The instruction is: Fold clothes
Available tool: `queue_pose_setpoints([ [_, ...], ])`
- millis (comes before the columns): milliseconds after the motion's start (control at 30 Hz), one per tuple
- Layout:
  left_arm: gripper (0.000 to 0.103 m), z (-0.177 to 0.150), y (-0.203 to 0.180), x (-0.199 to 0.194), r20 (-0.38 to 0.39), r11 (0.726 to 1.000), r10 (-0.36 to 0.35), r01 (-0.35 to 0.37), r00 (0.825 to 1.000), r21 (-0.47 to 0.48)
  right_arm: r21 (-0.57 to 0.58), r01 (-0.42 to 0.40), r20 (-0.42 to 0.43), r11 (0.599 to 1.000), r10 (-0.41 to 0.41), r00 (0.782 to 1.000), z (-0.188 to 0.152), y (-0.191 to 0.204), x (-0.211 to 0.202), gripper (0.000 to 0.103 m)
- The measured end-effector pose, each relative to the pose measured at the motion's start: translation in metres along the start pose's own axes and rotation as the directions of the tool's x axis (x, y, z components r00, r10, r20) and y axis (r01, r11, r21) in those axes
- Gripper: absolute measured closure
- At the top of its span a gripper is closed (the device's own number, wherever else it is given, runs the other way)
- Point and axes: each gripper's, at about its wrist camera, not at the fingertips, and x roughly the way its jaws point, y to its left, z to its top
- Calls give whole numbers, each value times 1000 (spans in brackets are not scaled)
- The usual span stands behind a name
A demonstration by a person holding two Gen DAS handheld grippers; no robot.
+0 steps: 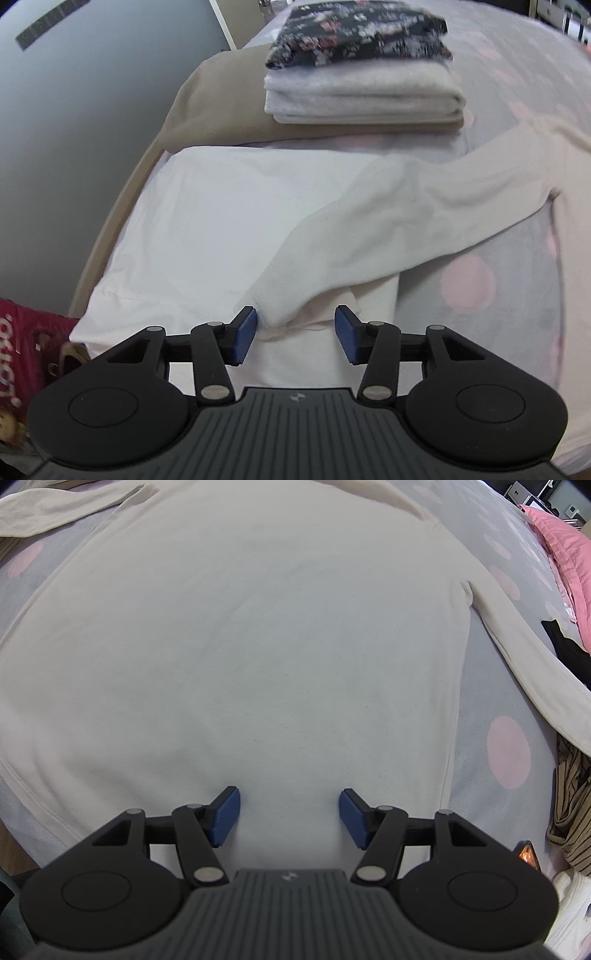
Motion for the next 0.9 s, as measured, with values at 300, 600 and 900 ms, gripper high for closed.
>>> queue_pose_setpoints([
  [300, 98, 34, -28, -44, 284, 991, 25, 14, 959, -135, 0, -3, -2, 1000, 3, 1000, 8, 12, -4, 39],
  [600, 98, 85, -127, -124, 538, 972, -208, 236, 817, 17, -14, 28, 35, 1000, -27, 999, 21, 21, -21, 40],
  [900, 98, 83, -278, -136, 469, 872, -478, 336, 743, 356, -32, 93, 42, 995, -92, 995, -2, -27, 10, 40],
])
